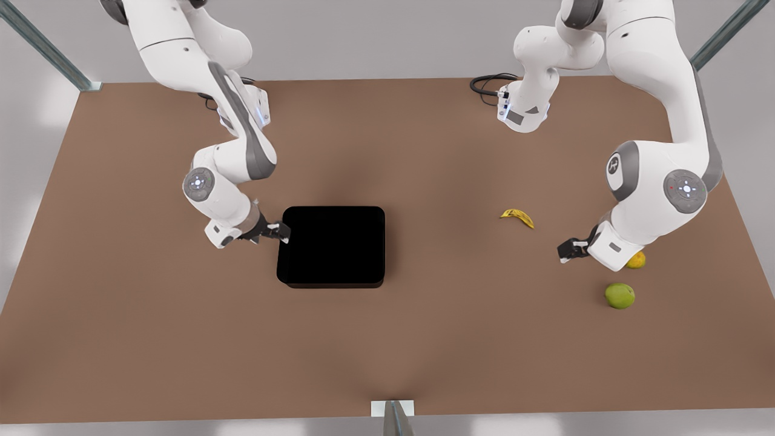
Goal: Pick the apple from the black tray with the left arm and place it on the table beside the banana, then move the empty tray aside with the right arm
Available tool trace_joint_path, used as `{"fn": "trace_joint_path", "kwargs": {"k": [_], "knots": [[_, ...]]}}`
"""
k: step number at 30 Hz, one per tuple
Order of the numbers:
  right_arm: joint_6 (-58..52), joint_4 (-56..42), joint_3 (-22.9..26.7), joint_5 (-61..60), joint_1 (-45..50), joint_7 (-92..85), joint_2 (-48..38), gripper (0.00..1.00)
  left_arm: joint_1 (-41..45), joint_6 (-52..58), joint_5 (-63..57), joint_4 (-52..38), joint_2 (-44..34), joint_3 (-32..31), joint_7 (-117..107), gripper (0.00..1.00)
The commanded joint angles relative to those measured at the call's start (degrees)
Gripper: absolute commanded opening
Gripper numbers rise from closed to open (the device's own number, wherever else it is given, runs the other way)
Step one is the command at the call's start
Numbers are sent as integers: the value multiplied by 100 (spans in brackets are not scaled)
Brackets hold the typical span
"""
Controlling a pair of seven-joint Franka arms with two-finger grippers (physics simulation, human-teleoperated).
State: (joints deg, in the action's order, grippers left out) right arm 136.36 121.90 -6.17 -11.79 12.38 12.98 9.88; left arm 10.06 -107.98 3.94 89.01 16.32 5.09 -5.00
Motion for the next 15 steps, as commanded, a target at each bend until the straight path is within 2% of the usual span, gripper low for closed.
{"fn": "trace_joint_path", "kwargs": {"k": [1,4,6,9,15], "knots": [[576,9,-7,-8,80,-833,67,100,5,-4,-7,-6,-6,1,1361,100],[593,97,-33,-8,98,-674,50,100,5,-4,-7,-24,3,1,1361,100],[1041,326,-42,-8,98,-604,93,100,-4,-4,-16,-24,21,1,1370,100],[1050,326,-33,1100,98,249,304,100,-4,-12,-16,-24,29,1,1370,100],[1059,405,-24,1108,98,257,586,100,5,-21,-25,-24,29,10,1361,100]]}}
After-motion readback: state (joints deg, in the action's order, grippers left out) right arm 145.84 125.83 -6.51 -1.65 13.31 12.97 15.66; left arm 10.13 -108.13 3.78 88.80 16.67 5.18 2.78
